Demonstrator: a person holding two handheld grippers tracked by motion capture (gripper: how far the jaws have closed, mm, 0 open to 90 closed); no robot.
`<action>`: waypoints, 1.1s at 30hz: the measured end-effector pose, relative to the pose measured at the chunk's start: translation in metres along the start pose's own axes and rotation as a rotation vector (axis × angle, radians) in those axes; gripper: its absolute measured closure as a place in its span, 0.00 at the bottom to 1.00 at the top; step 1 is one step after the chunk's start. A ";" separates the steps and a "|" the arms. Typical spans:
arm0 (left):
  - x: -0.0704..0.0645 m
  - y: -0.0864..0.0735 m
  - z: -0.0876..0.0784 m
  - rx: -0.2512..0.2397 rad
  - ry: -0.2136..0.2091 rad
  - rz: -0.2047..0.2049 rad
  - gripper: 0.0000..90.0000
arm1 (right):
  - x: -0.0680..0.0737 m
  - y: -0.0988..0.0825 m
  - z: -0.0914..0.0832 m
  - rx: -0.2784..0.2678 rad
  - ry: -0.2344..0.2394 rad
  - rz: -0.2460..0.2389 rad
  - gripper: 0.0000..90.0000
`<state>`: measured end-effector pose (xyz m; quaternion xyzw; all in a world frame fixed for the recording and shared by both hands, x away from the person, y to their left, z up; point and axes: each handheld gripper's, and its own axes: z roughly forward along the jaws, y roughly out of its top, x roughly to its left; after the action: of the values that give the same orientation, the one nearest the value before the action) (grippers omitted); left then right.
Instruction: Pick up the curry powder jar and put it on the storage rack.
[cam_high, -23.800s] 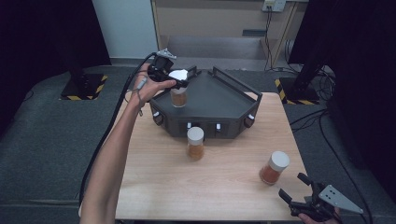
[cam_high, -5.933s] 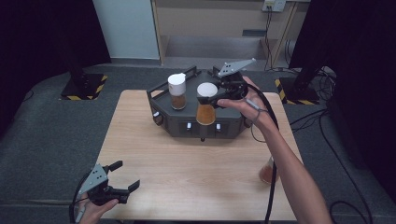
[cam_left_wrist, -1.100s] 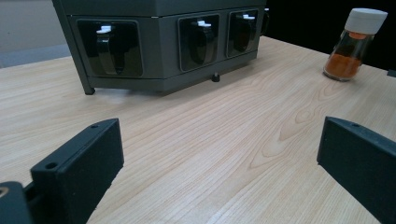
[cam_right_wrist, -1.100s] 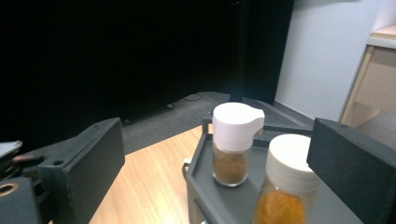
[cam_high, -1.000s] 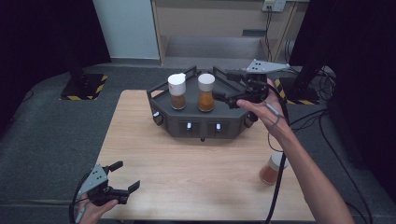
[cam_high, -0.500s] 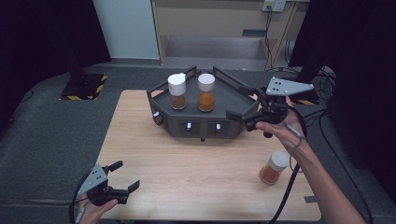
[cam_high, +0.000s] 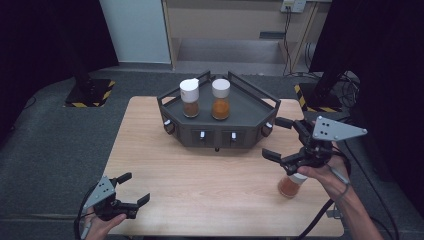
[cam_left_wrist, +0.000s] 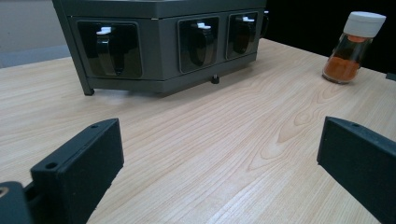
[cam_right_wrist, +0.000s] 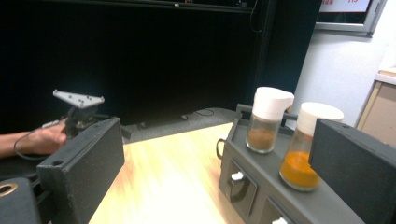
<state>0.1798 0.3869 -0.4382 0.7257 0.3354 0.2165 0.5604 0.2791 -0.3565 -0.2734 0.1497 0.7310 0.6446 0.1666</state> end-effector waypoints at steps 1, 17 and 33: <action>0.000 0.000 0.000 -0.001 0.000 0.000 0.00 | 0.002 -0.003 -0.003 0.004 -0.007 0.001 0.04; 0.000 -0.001 0.000 -0.004 0.001 -0.001 0.00 | 0.030 -0.048 -0.065 0.022 -0.126 0.006 0.04; -0.001 -0.001 -0.001 -0.013 0.003 0.002 0.00 | 0.073 -0.093 -0.105 0.066 -0.335 0.029 0.03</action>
<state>0.1777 0.3872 -0.4392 0.7222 0.3340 0.2202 0.5643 0.1674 -0.4305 -0.3571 0.2712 0.7114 0.5886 0.2717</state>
